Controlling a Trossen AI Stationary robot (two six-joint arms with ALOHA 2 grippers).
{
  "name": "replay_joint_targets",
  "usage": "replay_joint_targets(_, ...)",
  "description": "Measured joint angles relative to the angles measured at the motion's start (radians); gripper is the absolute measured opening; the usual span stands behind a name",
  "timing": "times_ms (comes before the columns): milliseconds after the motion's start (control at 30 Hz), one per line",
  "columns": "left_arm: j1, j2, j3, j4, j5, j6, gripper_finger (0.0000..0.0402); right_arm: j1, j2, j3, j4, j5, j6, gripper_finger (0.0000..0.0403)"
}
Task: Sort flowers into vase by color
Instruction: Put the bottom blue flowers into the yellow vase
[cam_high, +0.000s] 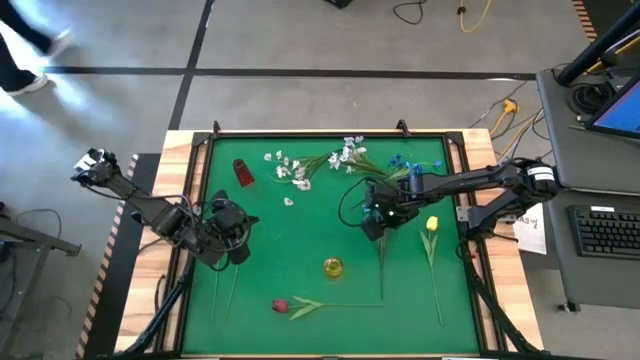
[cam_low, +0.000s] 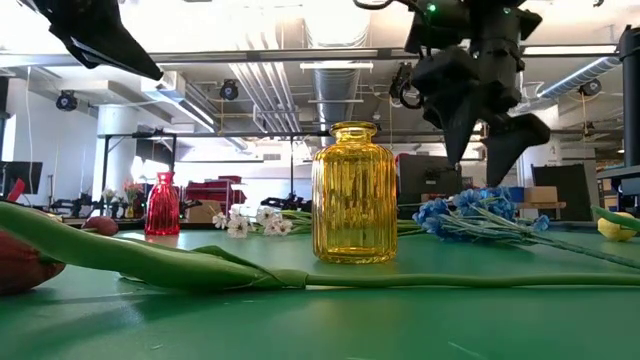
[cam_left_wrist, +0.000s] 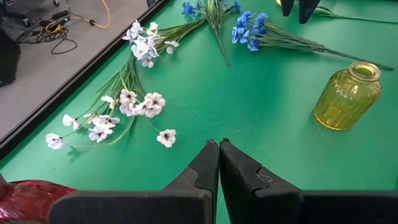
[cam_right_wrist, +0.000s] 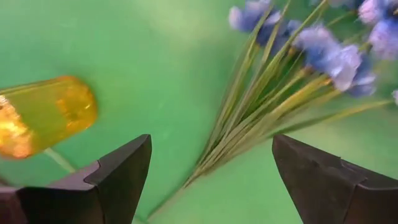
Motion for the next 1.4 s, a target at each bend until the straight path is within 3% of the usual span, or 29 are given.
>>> replay_joint_targets(133, 0.000, -0.004, 0.000, 0.002, 0.000, -0.025, 0.0000, -0.023, 0.001, 0.026, -0.093, -0.028, -0.031, 0.0327)
replay_joint_targets(400, 0.000, -0.018, 0.002, 0.010, -0.001, -0.075, 0.0000, -0.025, -0.001, 0.040, -0.226, 0.060, -0.032, 0.0327)
replay_joint_targets(567, 0.000, -0.014, 0.002, 0.010, 0.000, -0.074, 0.0000, -0.025, -0.001, 0.037, -0.222, 0.116, 0.001, 0.0327)
replay_joint_targets(1000, -0.001, -0.014, 0.002, 0.005, -0.002, -0.049, 0.0000, -0.003, 0.004, 0.006, -0.099, 0.137, 0.084, 0.0327)
replay_joint_targets(1400, -0.001, -0.014, 0.002, 0.005, -0.003, -0.040, 0.0000, 0.100, 0.163, 0.005, -0.028, 0.199, 0.161, 0.0327)
